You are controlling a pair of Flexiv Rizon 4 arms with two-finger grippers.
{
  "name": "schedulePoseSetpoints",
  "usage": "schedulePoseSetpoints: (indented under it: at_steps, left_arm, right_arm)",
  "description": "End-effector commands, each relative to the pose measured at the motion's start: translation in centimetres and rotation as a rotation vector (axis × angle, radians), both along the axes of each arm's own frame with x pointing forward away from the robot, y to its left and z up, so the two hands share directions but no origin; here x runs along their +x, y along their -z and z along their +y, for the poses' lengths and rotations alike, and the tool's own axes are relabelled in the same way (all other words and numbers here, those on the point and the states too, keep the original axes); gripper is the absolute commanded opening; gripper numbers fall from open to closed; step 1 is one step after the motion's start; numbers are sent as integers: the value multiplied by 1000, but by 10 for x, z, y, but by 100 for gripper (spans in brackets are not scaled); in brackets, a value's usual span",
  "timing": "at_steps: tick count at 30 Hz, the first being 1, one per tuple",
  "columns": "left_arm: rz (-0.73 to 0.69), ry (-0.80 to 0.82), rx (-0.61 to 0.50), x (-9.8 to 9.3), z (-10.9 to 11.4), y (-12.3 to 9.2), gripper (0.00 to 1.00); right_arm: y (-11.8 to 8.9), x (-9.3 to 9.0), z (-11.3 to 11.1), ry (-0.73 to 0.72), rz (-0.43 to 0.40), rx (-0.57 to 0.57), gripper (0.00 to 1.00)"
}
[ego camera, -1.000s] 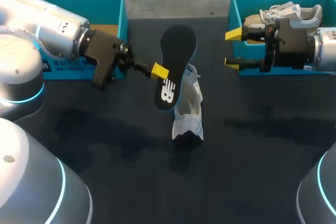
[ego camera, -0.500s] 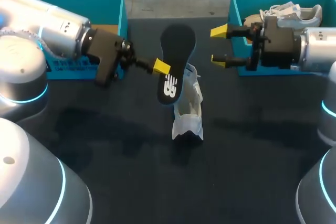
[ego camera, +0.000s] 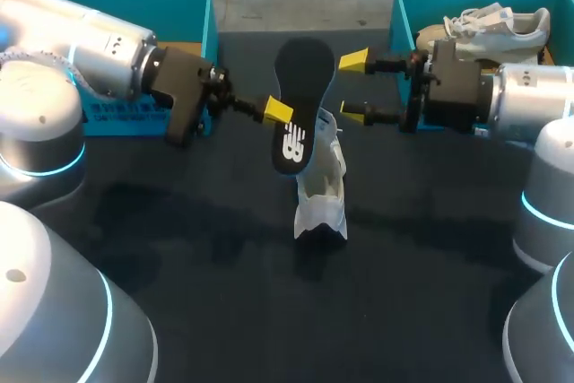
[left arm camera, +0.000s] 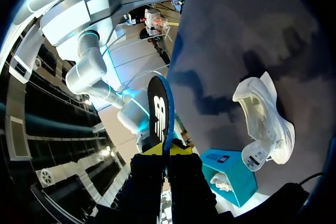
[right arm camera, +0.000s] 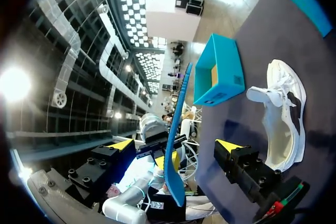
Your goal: Take the shoe out of the shoebox, open the shoe tongue, remove and reinsert the insole, then place the shoe into the shoebox
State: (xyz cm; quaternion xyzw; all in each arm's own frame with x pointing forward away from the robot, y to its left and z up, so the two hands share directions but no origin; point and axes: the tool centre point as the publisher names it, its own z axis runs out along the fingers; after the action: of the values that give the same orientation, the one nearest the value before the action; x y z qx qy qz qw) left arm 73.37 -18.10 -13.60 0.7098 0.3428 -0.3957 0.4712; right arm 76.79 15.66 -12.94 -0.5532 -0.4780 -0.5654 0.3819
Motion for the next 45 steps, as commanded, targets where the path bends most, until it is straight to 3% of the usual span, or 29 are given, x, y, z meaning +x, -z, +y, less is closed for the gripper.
schedulePoseSetpoints:
  at_steps: [1,8,11,14,18,37,45]
  left_arm:
    - [1,3,-5,0,-5,2,0]
    - [1,18,-4,-3,-8,2,0]
    - [1,18,-3,-3,-9,2,0]
    - [4,15,-1,-2,-10,4,0]
    - [5,14,2,-2,-13,5,0]
    - [-7,7,3,1,-13,5,0]
    - [-10,9,0,1,-16,6,0]
  right_arm:
    - [5,5,10,-10,5,-2,100]
    - [6,9,14,-32,8,1,98]
    - [5,10,17,-40,5,1,75]
    - [4,11,21,-54,4,1,67]
    - [3,11,24,-62,4,2,49]
    - [2,6,34,-79,6,10,38]
    - [3,5,38,-85,7,23,18]
